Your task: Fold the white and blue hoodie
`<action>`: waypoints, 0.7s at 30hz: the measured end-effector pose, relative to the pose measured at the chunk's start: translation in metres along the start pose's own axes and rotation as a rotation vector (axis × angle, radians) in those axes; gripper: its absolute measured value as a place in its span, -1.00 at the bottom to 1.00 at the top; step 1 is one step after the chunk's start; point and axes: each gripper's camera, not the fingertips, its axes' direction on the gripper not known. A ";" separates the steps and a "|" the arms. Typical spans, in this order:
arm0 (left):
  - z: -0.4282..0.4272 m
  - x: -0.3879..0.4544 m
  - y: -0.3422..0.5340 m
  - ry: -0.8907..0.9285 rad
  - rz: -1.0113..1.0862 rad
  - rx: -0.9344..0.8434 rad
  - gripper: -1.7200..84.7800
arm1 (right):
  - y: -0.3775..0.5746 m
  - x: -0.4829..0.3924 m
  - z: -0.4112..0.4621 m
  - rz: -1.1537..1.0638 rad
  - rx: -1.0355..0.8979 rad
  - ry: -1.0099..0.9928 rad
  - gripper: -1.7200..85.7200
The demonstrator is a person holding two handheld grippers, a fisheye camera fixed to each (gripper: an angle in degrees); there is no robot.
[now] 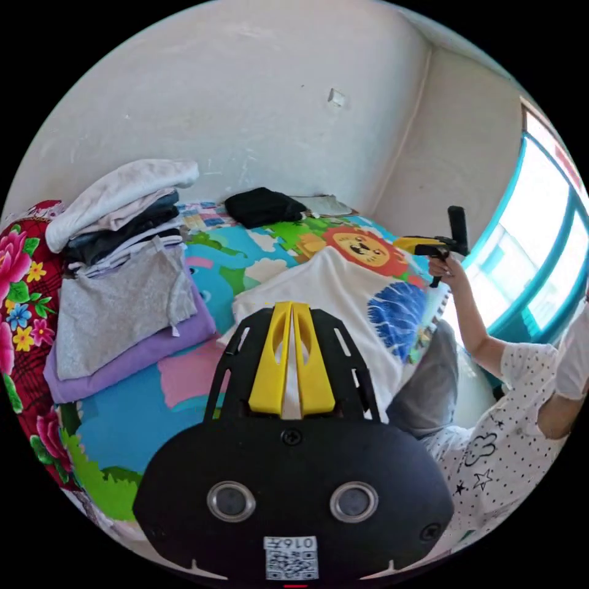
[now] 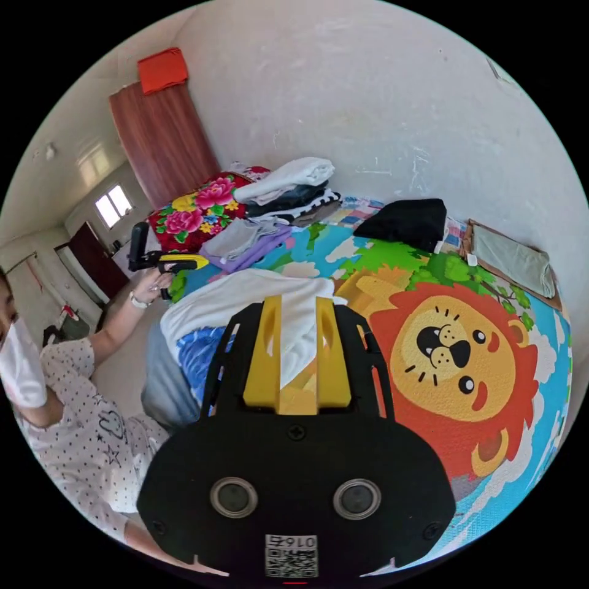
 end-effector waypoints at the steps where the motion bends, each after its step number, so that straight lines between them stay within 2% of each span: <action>1: 0.000 0.010 -0.001 0.029 0.012 0.002 -0.98 | 0.024 -0.013 -0.014 -0.044 0.024 -0.042 -0.76; 6: 0.049 0.100 -0.049 0.220 0.205 -0.133 -0.98 | 0.111 -0.060 -0.023 -0.172 0.001 -0.092 -0.69; 11: 0.100 0.162 -0.104 0.073 0.277 -0.297 -0.98 | 0.172 -0.105 -0.001 -0.288 -0.020 0.040 -0.60; 17: 0.118 0.206 -0.136 -0.008 0.322 -0.308 -0.98 | 0.217 -0.136 0.003 -0.363 0.162 0.210 -0.63; 21: 0.102 0.219 -0.151 0.007 0.327 -0.274 -0.98 | 0.238 -0.141 0.001 -0.336 0.169 0.239 -0.64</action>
